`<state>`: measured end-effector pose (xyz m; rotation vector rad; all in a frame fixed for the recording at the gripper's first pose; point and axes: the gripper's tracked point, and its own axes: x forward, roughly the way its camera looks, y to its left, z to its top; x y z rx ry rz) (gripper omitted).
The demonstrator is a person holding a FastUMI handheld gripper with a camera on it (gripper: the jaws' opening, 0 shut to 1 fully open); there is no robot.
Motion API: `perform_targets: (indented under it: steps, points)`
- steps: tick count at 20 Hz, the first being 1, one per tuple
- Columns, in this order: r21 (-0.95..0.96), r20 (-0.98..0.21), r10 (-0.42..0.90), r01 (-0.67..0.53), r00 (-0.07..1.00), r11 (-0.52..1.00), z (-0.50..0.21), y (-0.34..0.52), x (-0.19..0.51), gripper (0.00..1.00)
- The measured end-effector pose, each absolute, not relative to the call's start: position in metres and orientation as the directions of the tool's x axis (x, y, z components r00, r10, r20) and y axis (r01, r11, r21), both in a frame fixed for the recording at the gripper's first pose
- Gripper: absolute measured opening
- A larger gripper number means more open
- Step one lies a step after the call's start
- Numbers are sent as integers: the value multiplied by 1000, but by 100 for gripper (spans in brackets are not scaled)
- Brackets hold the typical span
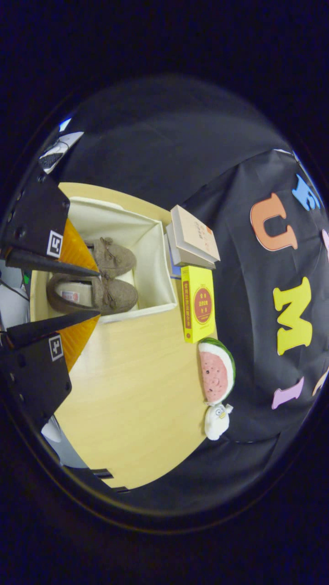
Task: Open the storage box then place both shoes into the box .Put the left shoe in first, then the right shoe, with the right side of both shoes facing outward in a uniform manner.
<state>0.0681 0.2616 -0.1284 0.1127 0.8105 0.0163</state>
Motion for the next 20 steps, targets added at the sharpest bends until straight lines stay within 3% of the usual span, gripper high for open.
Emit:
perform_targets:
  steps: [1, 4, 11, 14, 20]
  points:
    - [87, -707, 43, 27, 706, 996, -121, 254, 66, 53]
    - [107, -661, 51, 27, 748, 994, -100, 243, 62, 57]
    - [12, -479, 19, -15, 877, 1000, -49, 208, 68, 89]
    - [33, -390, 31, -19, 920, 999, -27, 191, 67, 94]
    - [12, -218, -59, 63, 974, 998, -12, 128, 79, 94]
